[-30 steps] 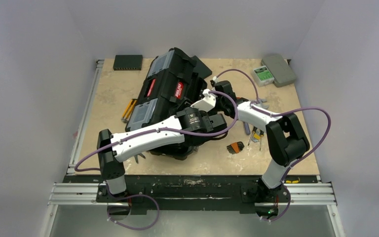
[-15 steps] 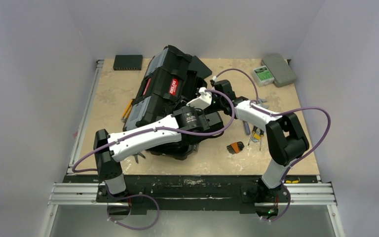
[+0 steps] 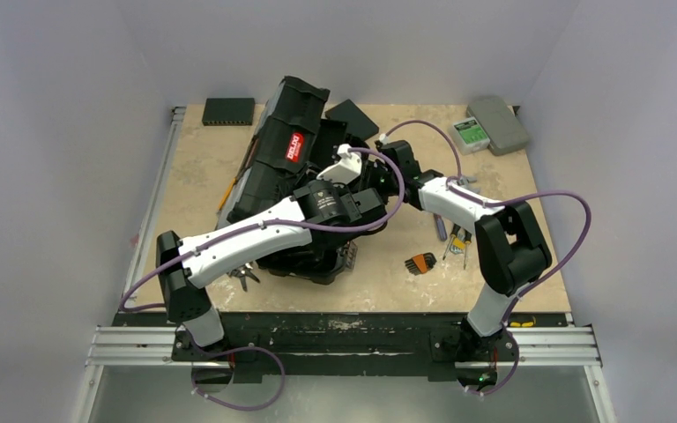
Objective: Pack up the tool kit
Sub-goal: Open the toolbox at the center of the board.
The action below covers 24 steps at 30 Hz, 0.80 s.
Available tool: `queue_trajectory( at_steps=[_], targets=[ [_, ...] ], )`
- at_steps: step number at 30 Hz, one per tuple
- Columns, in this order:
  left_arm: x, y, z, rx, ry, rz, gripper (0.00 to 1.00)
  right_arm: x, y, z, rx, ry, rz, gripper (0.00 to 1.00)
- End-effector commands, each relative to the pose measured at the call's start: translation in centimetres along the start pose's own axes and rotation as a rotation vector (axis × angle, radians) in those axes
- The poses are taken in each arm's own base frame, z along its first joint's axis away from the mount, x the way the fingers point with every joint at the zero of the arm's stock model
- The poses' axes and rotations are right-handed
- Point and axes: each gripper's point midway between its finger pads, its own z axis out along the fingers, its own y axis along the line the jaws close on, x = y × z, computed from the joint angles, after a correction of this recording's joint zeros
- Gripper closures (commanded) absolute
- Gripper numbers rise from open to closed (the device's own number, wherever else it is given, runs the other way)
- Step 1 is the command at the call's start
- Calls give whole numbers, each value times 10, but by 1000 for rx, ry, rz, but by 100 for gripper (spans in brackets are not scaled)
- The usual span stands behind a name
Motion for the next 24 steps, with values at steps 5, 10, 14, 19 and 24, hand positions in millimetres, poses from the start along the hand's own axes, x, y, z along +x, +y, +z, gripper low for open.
queue_trajectory(
  at_steps=[5,10,14,19,24],
  targets=[
    [14,37,16,-96,43,67,100,-28,-83,-25,254,-60,-7,100],
    [11,27,17,-69,47,76,100,-35,-98,-36,280,-56,-19,100],
    [7,21,16,-46,50,70,100,-38,-106,-41,307,-42,-42,100],
    [4,14,15,8,53,49,100,-36,-109,-39,314,-29,-45,100],
    [7,14,14,48,67,34,100,-31,-113,-34,308,-13,-41,100]
  ],
)
